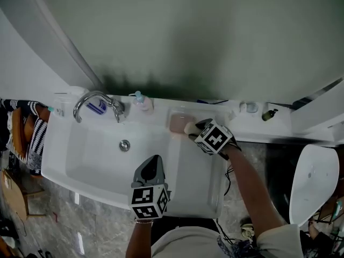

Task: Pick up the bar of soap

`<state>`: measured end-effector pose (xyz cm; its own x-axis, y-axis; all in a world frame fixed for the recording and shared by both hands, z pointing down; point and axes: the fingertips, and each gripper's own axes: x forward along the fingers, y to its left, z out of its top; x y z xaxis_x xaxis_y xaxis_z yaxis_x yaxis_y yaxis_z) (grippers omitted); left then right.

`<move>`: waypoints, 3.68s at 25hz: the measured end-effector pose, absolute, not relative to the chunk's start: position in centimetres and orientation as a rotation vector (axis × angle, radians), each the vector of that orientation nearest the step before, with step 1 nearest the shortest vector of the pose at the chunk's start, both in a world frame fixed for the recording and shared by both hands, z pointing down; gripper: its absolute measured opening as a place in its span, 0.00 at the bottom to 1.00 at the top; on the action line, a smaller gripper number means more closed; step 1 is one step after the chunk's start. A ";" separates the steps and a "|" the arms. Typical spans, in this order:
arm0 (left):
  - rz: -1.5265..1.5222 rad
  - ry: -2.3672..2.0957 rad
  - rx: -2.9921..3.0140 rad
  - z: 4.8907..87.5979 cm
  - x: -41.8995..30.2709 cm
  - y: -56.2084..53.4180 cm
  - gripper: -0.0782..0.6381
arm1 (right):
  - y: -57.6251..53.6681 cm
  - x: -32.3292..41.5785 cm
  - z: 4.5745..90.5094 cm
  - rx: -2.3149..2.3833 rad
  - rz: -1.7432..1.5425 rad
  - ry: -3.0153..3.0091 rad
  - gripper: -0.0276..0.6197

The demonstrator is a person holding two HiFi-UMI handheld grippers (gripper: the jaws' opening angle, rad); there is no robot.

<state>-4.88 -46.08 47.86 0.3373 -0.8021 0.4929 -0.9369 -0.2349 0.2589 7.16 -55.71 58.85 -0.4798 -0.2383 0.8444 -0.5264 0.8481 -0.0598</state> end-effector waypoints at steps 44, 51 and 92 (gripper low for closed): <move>0.394 -1.405 2.188 48.4 -1.4 -41.5 0.12 | -46.6 11.7 63.9 0.528 0.532 -1.885 0.37; 0.387 -1.419 2.173 48.3 -2.3 -41.3 0.12 | -46.5 11.7 63.8 0.476 0.585 -1.909 0.37; 0.353 -1.485 2.159 48.6 -2.5 -37.9 0.12 | -40.6 9.4 49.3 1.405 0.542 -2.367 0.40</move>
